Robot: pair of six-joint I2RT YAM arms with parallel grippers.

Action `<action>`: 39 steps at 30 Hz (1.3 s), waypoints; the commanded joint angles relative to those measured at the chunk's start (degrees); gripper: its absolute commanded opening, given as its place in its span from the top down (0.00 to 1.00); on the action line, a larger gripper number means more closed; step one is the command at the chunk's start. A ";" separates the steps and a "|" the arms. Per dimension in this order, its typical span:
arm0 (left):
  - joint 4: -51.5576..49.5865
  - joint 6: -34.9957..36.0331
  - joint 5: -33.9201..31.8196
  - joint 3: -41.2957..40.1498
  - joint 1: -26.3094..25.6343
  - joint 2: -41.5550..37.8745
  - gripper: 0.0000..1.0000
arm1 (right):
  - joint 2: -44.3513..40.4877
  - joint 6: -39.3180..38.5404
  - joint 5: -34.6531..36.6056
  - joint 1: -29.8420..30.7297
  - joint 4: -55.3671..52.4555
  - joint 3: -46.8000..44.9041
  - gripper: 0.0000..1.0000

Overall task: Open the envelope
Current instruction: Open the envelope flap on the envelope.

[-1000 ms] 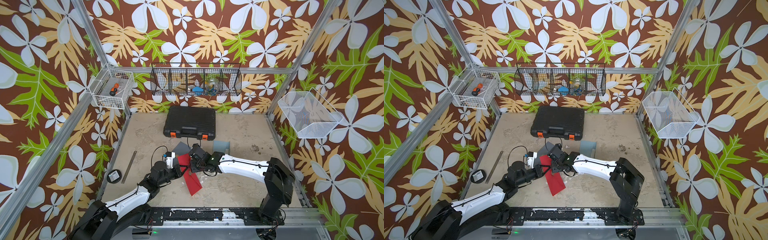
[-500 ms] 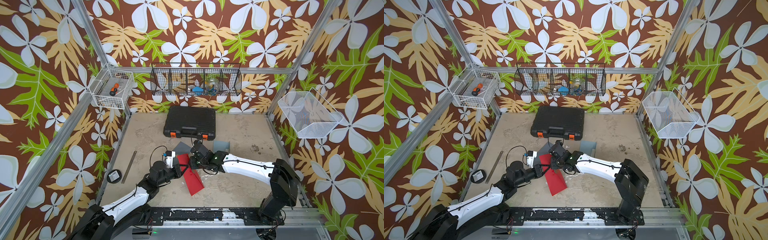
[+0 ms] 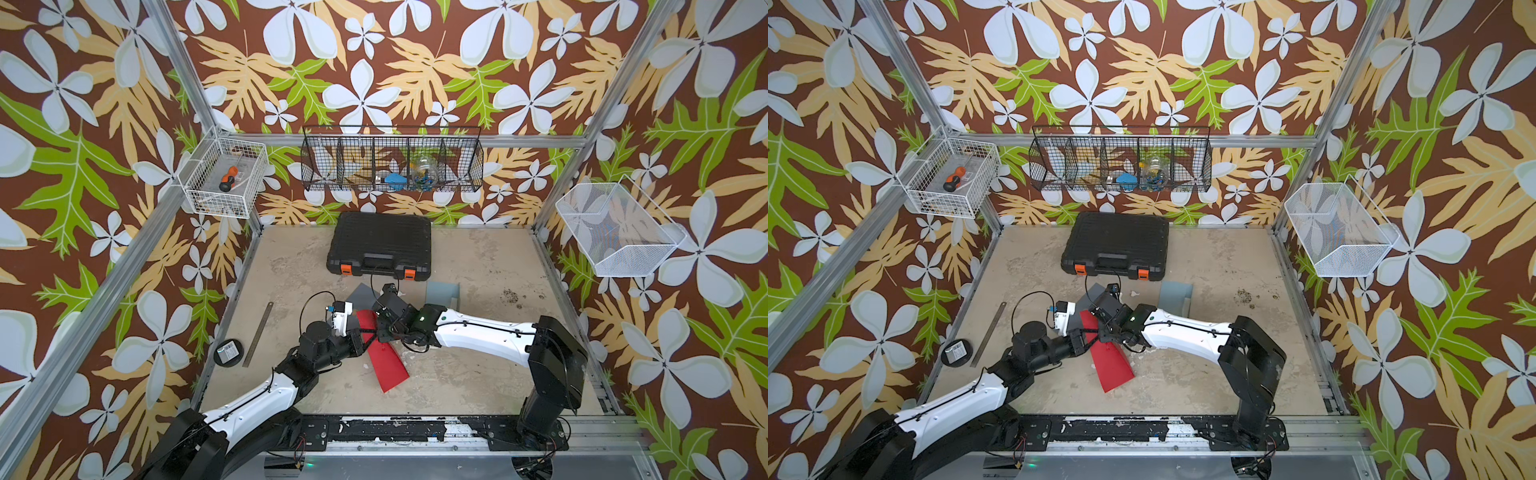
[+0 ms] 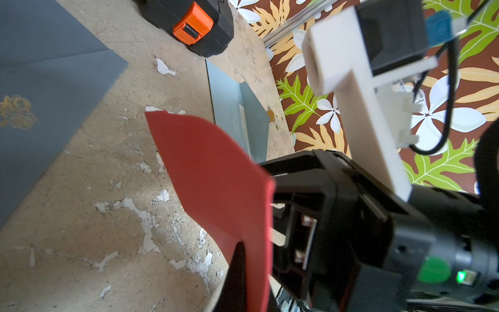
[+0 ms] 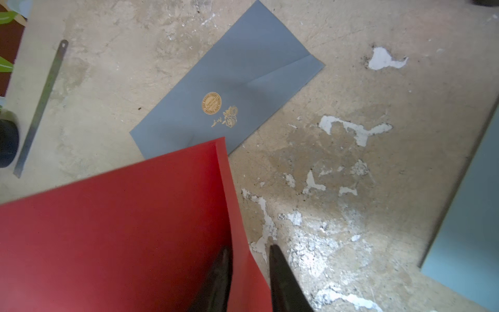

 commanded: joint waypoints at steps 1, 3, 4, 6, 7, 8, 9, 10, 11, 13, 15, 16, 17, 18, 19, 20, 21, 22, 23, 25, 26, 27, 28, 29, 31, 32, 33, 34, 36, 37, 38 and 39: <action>2.93 1.26 0.72 0.67 -0.15 -0.56 0.94 | -0.78 -1.37 2.52 0.10 -2.34 -0.95 0.74; 2.33 1.36 0.35 0.51 -0.09 -0.85 0.94 | -1.71 -0.98 2.41 -0.54 -2.30 -2.21 0.75; 2.11 1.51 0.33 0.52 -0.15 -0.92 0.94 | -2.42 -0.96 2.01 -1.08 -1.64 -3.24 0.75; 1.98 1.61 0.41 0.42 -0.15 -0.96 0.94 | -3.87 -1.12 -0.15 -2.29 0.21 -5.28 0.75; 2.01 1.64 0.52 0.29 -0.15 -1.04 0.94 | -4.48 -1.13 -1.82 -2.89 1.00 -6.25 0.75; 2.14 1.66 0.57 0.35 -0.15 -1.12 0.94 | -4.99 -1.60 -3.98 -3.46 2.19 -7.10 0.75; 2.15 1.89 0.85 0.36 -0.15 -1.05 0.94 | -5.71 -2.38 -6.32 -3.83 3.96 -8.37 0.75; 2.04 2.11 1.03 0.39 -0.08 -1.10 0.94 | -6.26 -2.69 -7.88 -4.09 4.77 -9.20 0.75; 1.97 2.23 1.17 0.42 -0.15 -1.08 0.94 | -6.73 -3.30 -9.52 -4.22 5.98 -10.03 0.74; 2.12 2.25 1.44 0.41 -0.15 -0.97 0.94 | -7.59 -4.82 -13.48 -4.49 7.95 -11.52 0.74; 2.04 2.34 1.58 0.50 -0.10 -0.90 0.94 | -8.68 -5.45 -14.46 -4.88 8.43 -12.70 0.74; 1.85 2.38 1.64 0.63 -0.15 -0.99 0.94 | -9.32 -6.20 -15.83 -5.34 8.89 -13.43 0.74; 1.52 2.51 1.61 0.64 -0.06 -1.06 0.94 | -9.91 -6.64 -16.53 -5.90 8.75 -14.00 0.73; 1.18 2.60 1.44 0.62 -0.07 -1.29 0.94 | -10.46 -7.26 -17.43 -6.43 8.85 -14.51 0.74; 0.92 2.65 1.25 0.53 -0.08 -1.39 0.94 | -11.40 -8.16 -19.16 -7.29 9.35 -15.64 0.74; 0.84 2.69 1.17 0.41 -0.07 -1.58 0.94 | -12.23 -8.50 -19.85 -8.00 9.74 -16.61 0.74; 0.78 2.78 1.12 0.35 -0.15 -1.75 0.94 | -13.21 -8.67 -20.49 -8.70 10.42 -18.07 0.77; 0.83 2.78 1.16 0.37 -0.06 -1.86 0.94 | -14.26 -8.76 -21.38 -9.39 11.58 -19.63 0.79; 0.78 2.87 1.06 0.24 -0.07 -1.94 0.94 | -15.09 -8.78 -22.35 -9.94 12.91 -20.96 0.84; 0.80 2.87 1.03 0.33 -0.08 -1.97 0.93 | -16.31 -8.73 -24.52 -11.17 14.67 -23.07 0.93; 0.93 2.87 1.03 0.40 -0.11 -1.98 0.93 | -16.87 -8.97 -26.17 -11.74 15.56 -23.86 0.96; 0.80 2.87 1.02 0.36 -0.11 -1.93 0.93 | -17.34 -9.40 -27.13 -12.17 16.15 -24.45 0.97; 0.79 2.96 1.05 0.40 -0.06 -1.92 0.92 | -17.89 -10.29 -28.35 -12.59 16.67 -24.78 1.00; 0.84 2.98 1.02 0.36 -0.06 -1.87 0.91 | -18.41 -11.21 -29.62 -12.86 17.18 -25.22 1.00; -0.12 3.22 0.00 0.38 -0.06 -1.63 0.88 | -19.73 -13.35 -32.52 -13.89 18.00 -26.19 1.00; -1.53 3.22 -1.28 0.67 -0.06 -1.49 0.85 | -20.30 -14.10 -33.52 -14.48 17.67 -26.53 1.00; -3.96 3.37 -3.40 1.11 -0.06 -1.36 0.78 | -21.06 -14.70 -34.64 -15.18 17.86 -27.30 1.00; -6.24 3.45 -5.57 1.56 -0.06 -1.03 0.75 | -21.86 -15.13 -36.08 -15.83 18.51 -28.44 1.00; -6.89 3.58 -6.87 1.44 -0.06 -0.44 0.72 | -22.95 -15.04 -38.49 -17.25 19.82 -30.25 1.00; -6.86 3.29 -7.07 1.37 -0.06 -0.04 0.64 | -23.32 -14.69 -40.20 -17.98 20.63 -31.19 1.00; -6.95 3.07 -7.15 1.45 -0.06 0.32 0.58 | -23.45 -14.19 -41.50 -18.55 21.47 -32.01 1.00; -7.04 3.12 -7.03 1.54 -0.06 0.70 0.56 | -23.55 -13.38 -41.92 -19.13 22.02 -32.78 1.00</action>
